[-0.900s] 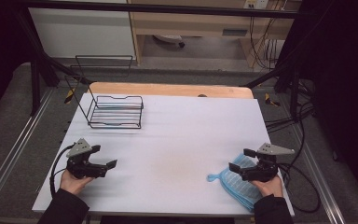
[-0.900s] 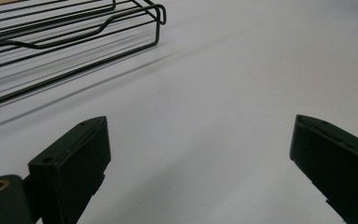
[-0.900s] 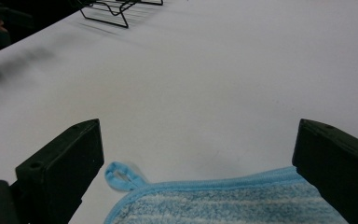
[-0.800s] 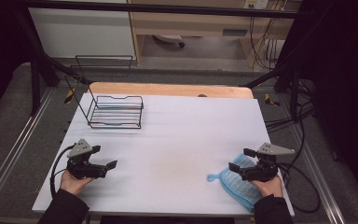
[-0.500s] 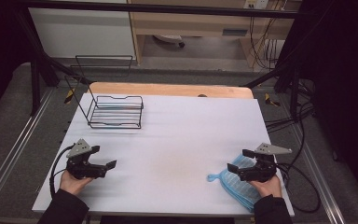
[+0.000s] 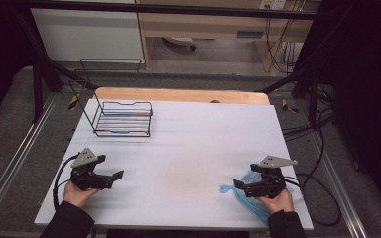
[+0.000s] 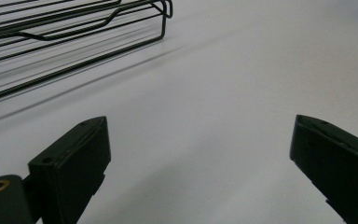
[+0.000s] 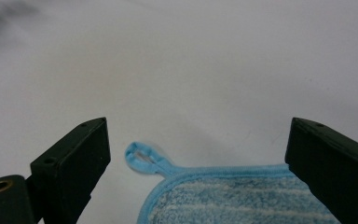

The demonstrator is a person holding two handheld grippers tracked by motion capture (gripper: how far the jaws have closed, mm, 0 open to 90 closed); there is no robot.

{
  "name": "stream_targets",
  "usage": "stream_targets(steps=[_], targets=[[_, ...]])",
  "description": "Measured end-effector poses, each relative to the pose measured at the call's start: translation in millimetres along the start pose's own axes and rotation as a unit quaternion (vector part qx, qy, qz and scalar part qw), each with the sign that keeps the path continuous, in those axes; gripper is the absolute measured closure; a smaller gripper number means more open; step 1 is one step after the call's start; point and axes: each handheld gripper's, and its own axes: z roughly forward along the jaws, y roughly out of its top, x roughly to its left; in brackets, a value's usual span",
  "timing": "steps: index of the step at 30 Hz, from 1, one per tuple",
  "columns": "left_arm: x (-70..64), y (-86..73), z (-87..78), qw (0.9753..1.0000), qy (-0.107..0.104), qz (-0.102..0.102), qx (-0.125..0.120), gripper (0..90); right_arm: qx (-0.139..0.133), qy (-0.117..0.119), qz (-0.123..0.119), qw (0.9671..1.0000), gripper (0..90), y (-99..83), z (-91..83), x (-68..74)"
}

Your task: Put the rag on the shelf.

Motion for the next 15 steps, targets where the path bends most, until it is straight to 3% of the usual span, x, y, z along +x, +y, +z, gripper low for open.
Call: stream_targets(steps=[5, 11, 15], targets=[[-0.2, -0.1, 0.5, 1.0, 0.0, 0.0, 0.001, 5.1, 0.018, -0.005, 0.005, 0.9998, 11.6, -5.0, 3.3, 6.1], [-0.1, -0.1, 1.1, 1.0, 0.001, 0.001, 0.003, 5.2, 0.048, -0.003, -0.012, 0.9988, 31.1, -16.7, 2.5, 16.5], [0.2, -0.5, 1.9, 1.0, 0.001, 0.003, 0.008, 5.3, 0.053, -0.002, -0.012, 0.9985, 40.8, -18.7, 5.2, 18.5]])
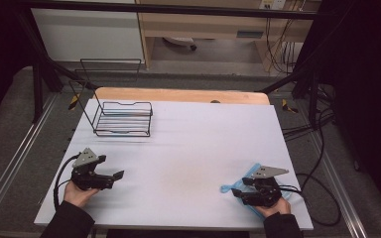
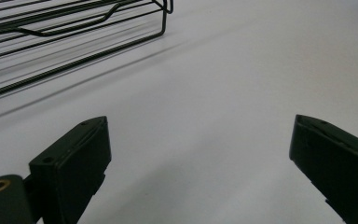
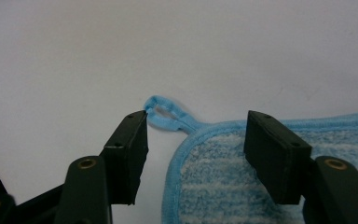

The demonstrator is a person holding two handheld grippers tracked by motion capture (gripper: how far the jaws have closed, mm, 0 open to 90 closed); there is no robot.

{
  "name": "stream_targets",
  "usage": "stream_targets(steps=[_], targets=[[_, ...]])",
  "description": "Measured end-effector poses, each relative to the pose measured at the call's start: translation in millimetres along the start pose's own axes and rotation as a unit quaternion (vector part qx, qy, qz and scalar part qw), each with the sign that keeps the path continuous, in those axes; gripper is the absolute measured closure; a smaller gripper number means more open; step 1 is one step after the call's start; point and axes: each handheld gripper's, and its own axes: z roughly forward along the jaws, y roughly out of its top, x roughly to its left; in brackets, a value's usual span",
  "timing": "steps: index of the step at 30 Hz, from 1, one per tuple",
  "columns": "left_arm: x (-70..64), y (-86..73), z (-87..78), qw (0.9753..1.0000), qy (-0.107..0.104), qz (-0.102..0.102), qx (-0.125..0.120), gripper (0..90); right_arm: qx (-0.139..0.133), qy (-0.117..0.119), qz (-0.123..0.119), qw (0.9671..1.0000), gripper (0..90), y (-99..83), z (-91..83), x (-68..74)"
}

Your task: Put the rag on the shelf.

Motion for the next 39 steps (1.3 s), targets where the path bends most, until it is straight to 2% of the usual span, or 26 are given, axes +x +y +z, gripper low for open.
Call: stream_targets(steps=[4, 8, 14, 15, 16, 17, 18, 19, 25, 31, 39], targets=[[0.4, -0.5, 0.2, 1.0, 0.001, -0.002, 0.001, 5.4, 0.012, -0.008, -0.008, 0.9999, 44.9, -0.9, 3.9, 0.6], [0.1, -0.3, 0.8, 1.0, 0.001, 0.0, 0.004, 5.7, 0.034, -0.029, -0.024, 0.9987, 47.0, -3.5, 11.0, 3.4], [-1.1, -0.6, 2.5, 0.9999, 0.004, 0.003, 0.011, 5.8, 0.035, -0.046, -0.041, 0.9975, 46.4, -6.1, 15.0, 6.4], [-1.1, -0.7, 2.4, 0.9999, 0.004, 0.002, 0.011, 5.8, 0.035, -0.052, -0.048, 0.9968, 46.3, -6.8, 15.8, 8.1], [-1.0, -0.7, 2.2, 0.9999, 0.004, 0.003, 0.011, 5.8, 0.04, -0.066, -0.068, 0.9947, 46.5, -7.6, 16.9, 12.3], [-0.9, -0.8, 1.9, 0.9999, 0.004, 0.002, 0.01, 5.8, 0.04, -0.066, -0.068, 0.9947, 46.5, -7.6, 16.9, 12.3], [-0.8, -0.8, 1.8, 0.9999, 0.004, 0.002, 0.01, 5.8, 0.042, -0.08, -0.082, 0.9925, 48.5, -8.5, 17.8, 15.1], [-0.8, -0.9, 1.9, 0.9999, 0.004, 0.002, 0.011, 5.8, 0.042, -0.085, -0.087, 0.9918, 49.5, -9.1, 18.0, 15.8], [-0.8, -1.0, 2.8, 0.9999, 0.004, 0.002, 0.013, 6.0, 0.047, -0.094, -0.085, 0.9908, 56.2, -8.2, 17.5, 15.8], [-0.6, -1.1, 2.8, 0.9999, 0.004, 0.001, 0.014, 6.1, 0.06, -0.105, -0.088, 0.9888, 68.3, -5.2, 16.3, 14.7], [-0.6, -1.0, 3.1, 0.9999, 0.004, 0.001, 0.015, 6.2, 0.069, -0.097, -0.072, 0.9903, 76.8, -0.3, 14.0, 10.9]])
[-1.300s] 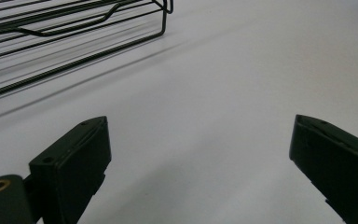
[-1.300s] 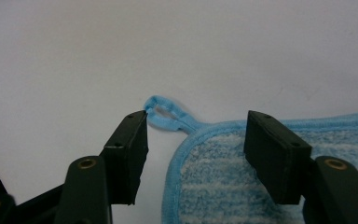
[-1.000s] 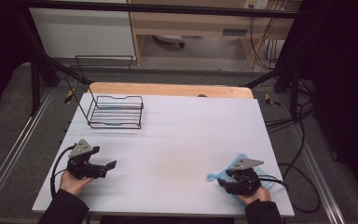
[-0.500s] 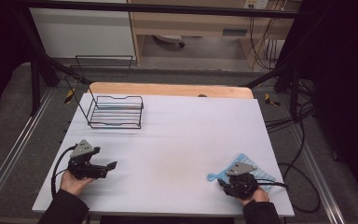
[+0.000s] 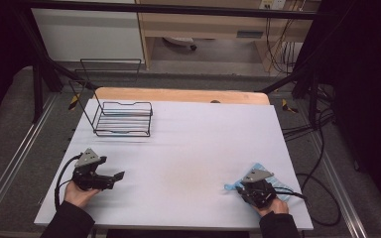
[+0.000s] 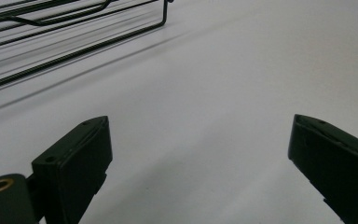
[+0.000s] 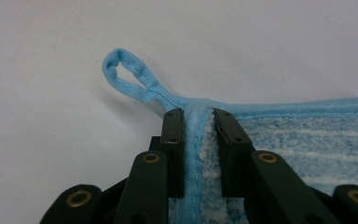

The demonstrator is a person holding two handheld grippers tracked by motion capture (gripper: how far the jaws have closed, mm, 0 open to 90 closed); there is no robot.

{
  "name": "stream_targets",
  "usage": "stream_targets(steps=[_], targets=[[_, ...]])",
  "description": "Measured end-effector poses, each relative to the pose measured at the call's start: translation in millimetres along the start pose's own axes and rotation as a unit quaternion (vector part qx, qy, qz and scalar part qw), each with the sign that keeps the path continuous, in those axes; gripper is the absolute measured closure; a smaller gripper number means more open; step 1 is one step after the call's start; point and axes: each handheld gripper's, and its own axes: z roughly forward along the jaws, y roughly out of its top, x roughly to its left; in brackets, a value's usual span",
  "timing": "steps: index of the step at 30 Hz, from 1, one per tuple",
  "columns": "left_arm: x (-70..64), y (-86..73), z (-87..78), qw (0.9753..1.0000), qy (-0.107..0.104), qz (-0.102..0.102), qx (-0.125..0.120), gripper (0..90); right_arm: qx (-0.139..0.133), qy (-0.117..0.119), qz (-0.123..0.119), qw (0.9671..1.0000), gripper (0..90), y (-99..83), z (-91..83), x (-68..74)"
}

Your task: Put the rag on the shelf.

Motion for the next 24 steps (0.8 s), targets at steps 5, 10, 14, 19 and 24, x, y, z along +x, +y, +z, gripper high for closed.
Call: stream_targets(steps=[5, 10, 14, 19, 24], targets=[[0.3, 0.0, 0.3, 1.0, 0.0, 0.0, 0.001, 6.2, -0.002, 0.012, 0.012, 0.9999, 78.2, 1.5, -1.8, -3.8], [0.5, 0.2, 0.4, 1.0, 0.0, 0.0, 0.001, 6.2, -0.015, 0.024, 0.027, 0.9992, 78.6, 2.5, -6.2, -8.0], [0.6, 0.2, 0.5, 1.0, 0.0, 0.0, 0.001, 6.2, -0.028, 0.03, 0.037, 0.9984, 79.0, 3.4, -10.3, -10.7], [0.8, 0.3, 0.6, 1.0, 0.001, 0.0, 0.0, 6.2, -0.048, 0.036, 0.049, 0.997, 79.1, 5.0, -15.0, -14.4], [0.7, 0.3, 0.9, 1.0, 0.002, -0.001, 0.001, 6.3, -0.067, 0.046, 0.065, 0.9946, 79.1, 7.6, -16.4, -16.1]])
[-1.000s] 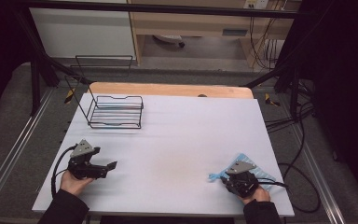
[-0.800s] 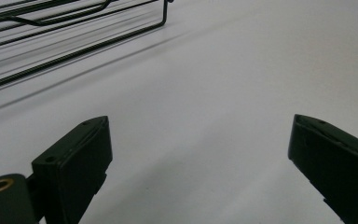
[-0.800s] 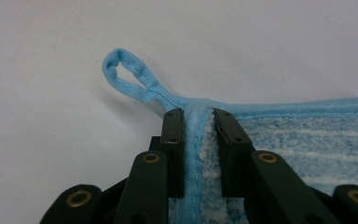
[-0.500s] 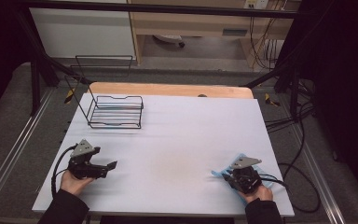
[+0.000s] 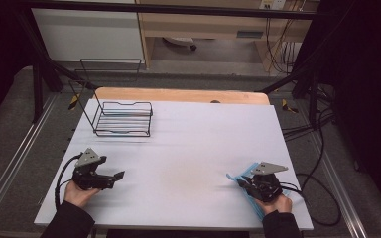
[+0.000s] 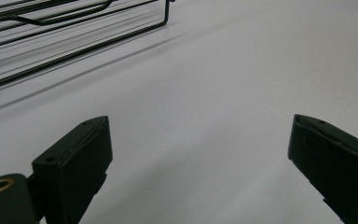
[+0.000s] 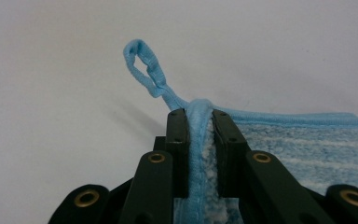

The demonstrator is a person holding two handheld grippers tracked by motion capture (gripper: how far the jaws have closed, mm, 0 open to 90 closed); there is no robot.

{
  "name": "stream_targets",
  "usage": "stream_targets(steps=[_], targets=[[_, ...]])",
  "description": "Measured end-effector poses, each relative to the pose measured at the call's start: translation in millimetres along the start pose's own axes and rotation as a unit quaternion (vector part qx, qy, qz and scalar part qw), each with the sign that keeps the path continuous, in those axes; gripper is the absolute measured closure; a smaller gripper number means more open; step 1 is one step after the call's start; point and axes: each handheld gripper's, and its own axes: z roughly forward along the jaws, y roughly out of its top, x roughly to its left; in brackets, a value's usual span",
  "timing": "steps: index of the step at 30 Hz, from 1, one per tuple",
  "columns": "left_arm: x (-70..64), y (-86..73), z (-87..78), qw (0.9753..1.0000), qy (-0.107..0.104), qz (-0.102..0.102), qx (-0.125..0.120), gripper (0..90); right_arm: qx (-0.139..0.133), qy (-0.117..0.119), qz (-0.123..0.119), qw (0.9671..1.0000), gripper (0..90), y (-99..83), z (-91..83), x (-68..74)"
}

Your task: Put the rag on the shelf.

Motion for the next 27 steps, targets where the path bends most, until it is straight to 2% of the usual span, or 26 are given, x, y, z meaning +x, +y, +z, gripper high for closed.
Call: stream_targets(steps=[3, 8, 17, 27], targets=[[0.0, 0.1, 0.2, 1.0, 0.0, 0.0, 0.0, 6.3, -0.01, 0.007, 0.01, 0.9999, 79.1, 3.5, 1.3, 0.1], [0.1, -0.1, 0.3, 1.0, 0.0, 0.0, 0.0, 6.2, -0.024, 0.02, 0.009, 0.9995, 79.1, 13.3, 7.0, 4.4], [-0.1, -0.2, 0.9, 1.0, 0.001, -0.001, 0.002, 6.3, -0.032, 0.025, 0.015, 0.999, 79.1, 27.1, 16.5, 12.6], [-0.2, -0.2, 0.5, 1.0, 0.002, -0.001, 0.001, 6.3, -0.046, 0.042, 0.021, 0.9978, 79.0, 40.8, 26.1, 18.7]])
